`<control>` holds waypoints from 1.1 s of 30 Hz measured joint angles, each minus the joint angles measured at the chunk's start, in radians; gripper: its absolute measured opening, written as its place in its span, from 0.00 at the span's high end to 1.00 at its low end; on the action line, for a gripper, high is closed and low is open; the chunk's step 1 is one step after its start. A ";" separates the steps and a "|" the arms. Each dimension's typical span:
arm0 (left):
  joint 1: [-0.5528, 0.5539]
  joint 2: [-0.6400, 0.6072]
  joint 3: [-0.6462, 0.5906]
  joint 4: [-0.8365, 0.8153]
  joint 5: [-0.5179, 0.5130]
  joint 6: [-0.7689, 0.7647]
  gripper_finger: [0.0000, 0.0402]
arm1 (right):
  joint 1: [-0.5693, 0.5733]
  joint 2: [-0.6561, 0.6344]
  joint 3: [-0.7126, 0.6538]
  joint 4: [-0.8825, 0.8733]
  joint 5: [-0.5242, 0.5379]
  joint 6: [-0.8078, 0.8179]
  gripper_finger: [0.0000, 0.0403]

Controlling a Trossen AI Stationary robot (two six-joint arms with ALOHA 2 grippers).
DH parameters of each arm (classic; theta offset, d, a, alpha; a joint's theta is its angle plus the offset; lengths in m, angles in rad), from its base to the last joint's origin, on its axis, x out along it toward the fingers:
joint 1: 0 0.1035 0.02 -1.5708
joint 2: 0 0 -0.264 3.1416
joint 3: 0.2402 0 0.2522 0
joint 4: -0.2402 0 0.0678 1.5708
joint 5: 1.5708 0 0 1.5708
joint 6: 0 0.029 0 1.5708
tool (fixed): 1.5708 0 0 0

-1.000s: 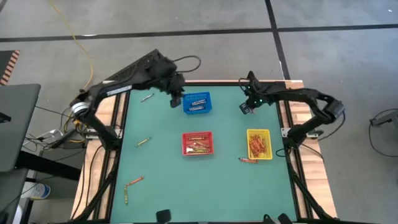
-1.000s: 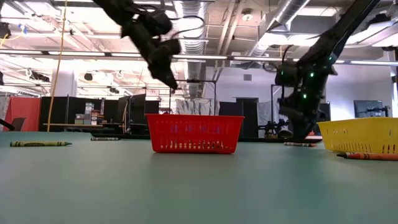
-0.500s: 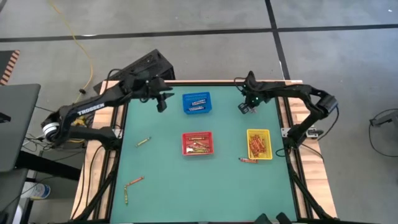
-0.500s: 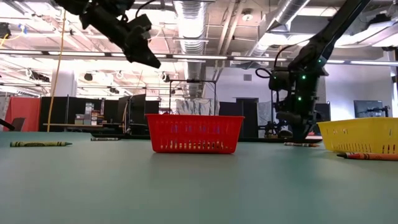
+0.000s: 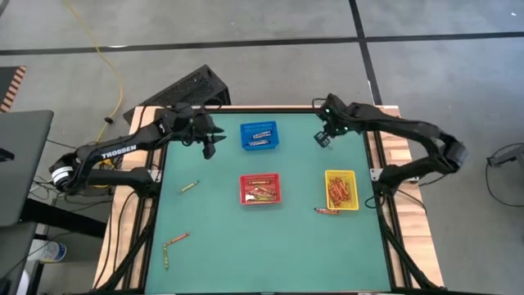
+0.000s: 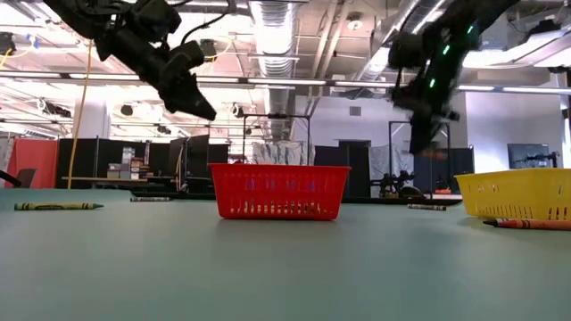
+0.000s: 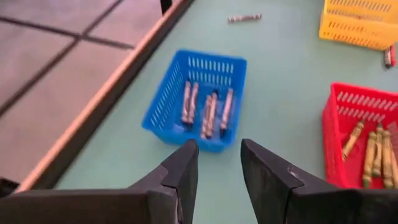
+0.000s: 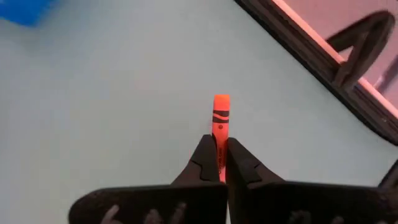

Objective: Sort crayons
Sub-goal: Put the orange crayon into the yellow bin

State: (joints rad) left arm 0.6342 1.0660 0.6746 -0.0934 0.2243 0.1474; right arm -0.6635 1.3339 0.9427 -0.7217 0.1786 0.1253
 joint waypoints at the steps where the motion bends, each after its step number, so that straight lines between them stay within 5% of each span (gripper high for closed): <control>1: -0.004 0.000 -0.004 -0.014 0.001 -0.006 0.73 | 0.029 -0.033 0.004 -0.033 -0.011 0.029 0.99; 10: -0.083 0.000 -0.005 -0.287 0.056 -0.123 0.73 | 0.450 -0.198 -0.035 -0.214 -0.067 0.463 0.99; 18: -0.227 0.000 -0.010 -0.371 -0.024 -0.212 0.73 | 0.782 -0.105 -0.035 -0.336 -0.021 0.906 0.99; 25: -0.384 0.000 -0.056 -0.448 -0.119 -0.380 0.73 | 0.921 0.001 -0.035 -0.482 -0.020 1.137 0.97; 33: -0.516 0.000 -0.073 -0.558 -0.233 -0.562 0.73 | 0.950 0.042 -0.033 -0.510 -0.001 1.154 0.97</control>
State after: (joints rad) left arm 0.1182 1.0664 0.6018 -0.6510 -0.0090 -0.4148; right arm 0.2867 1.3759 0.9092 -1.2313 0.1777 1.2792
